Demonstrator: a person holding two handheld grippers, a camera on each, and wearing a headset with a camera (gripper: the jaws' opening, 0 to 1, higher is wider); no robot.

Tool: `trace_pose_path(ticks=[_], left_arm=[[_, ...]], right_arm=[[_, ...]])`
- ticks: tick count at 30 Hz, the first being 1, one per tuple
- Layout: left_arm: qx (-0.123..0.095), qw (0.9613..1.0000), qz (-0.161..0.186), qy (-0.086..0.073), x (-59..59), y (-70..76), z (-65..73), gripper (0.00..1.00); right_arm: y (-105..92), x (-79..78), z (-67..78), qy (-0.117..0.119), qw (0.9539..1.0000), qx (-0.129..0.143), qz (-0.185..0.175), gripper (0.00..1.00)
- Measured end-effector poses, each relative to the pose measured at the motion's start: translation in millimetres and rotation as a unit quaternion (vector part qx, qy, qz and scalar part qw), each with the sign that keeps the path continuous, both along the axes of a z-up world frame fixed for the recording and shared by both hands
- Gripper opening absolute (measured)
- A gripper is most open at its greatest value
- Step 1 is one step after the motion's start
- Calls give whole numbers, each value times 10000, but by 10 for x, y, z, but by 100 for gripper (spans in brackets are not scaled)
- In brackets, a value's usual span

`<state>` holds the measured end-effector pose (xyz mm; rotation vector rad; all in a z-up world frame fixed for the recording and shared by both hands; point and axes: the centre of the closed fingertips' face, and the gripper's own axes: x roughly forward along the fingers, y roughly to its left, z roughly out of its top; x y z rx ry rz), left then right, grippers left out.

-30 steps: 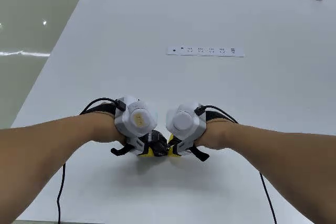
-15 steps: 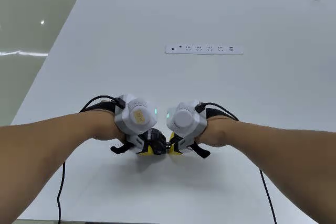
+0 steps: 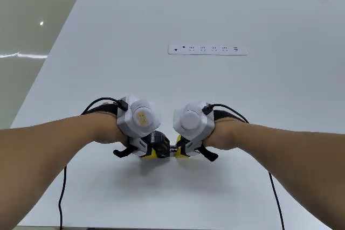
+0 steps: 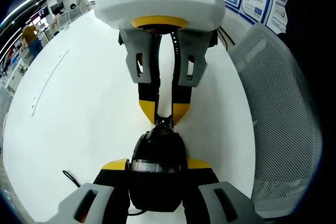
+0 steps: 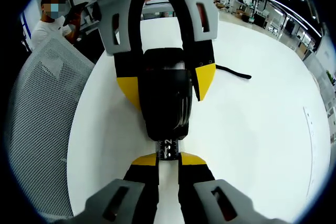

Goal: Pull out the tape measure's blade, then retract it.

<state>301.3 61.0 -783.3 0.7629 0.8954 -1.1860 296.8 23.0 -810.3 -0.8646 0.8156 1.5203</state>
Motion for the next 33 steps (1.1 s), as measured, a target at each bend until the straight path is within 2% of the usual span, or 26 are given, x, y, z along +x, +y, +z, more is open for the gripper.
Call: trace_pose_path(ticks=[33], left_arm=[[-2, 10000, 47, -7, 13, -13, -7, 36]], right_arm=[[-169, 44, -3, -1, 9999, -147, -59, 11]])
